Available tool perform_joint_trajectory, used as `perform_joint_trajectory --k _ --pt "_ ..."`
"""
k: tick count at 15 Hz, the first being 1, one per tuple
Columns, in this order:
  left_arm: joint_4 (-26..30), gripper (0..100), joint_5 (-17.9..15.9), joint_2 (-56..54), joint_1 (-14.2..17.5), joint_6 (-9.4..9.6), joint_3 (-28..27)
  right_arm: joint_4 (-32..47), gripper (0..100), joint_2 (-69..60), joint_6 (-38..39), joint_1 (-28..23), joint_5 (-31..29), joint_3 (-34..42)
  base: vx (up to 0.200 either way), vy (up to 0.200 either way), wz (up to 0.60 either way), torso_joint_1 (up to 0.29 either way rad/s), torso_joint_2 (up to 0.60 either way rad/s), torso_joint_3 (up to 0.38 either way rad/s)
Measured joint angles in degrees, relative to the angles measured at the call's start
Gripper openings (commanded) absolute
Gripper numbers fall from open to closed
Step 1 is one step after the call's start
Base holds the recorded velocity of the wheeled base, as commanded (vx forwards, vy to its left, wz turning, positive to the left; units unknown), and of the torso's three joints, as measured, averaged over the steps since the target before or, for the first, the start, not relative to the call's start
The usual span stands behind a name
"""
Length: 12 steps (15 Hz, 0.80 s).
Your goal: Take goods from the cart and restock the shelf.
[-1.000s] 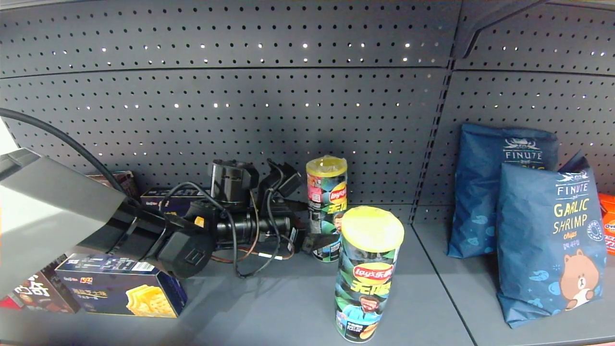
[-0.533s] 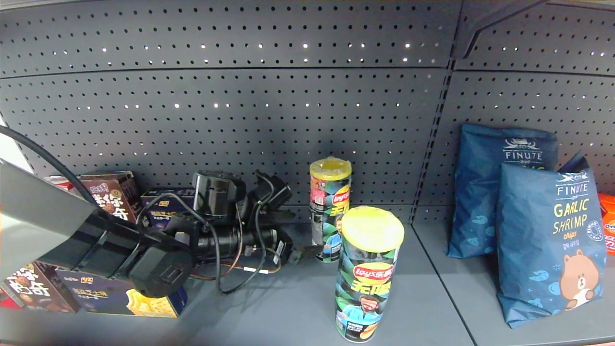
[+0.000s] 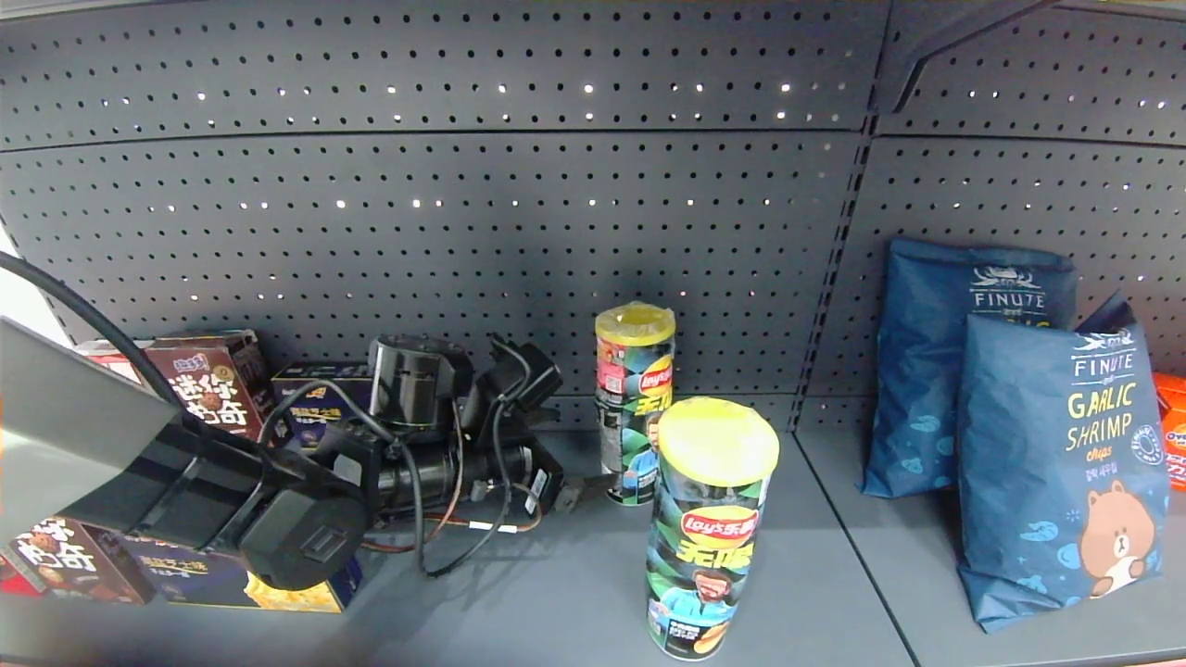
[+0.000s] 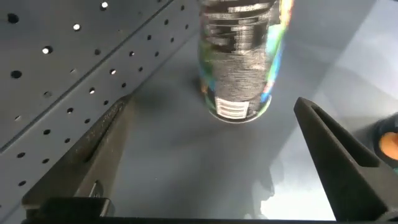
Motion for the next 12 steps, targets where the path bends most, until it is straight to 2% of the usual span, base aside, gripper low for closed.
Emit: perform_joint_trajectory --k 6,10,12 --pt "0.21 100 3.95 2.15 -1.79 -0.39 -2.17 0.0 100 0.0 0.0 0.0 0.01 0.0 0.0 0.0 0.0 0.0 0.0 0.0" --pt "0.43 100 7.8 3.63 -2.43 -1.97 -4.49 0.0 100 0.0 0.0 0.0 0.0 0.0 0.0 0.0 0.0 0.0 0.0 0.0" --pt "0.49 100 8.5 4.07 -2.43 -2.08 -4.74 0.0 100 0.0 0.0 0.0 0.04 0.0 0.0 0.0 0.0 0.0 0.0 0.0"
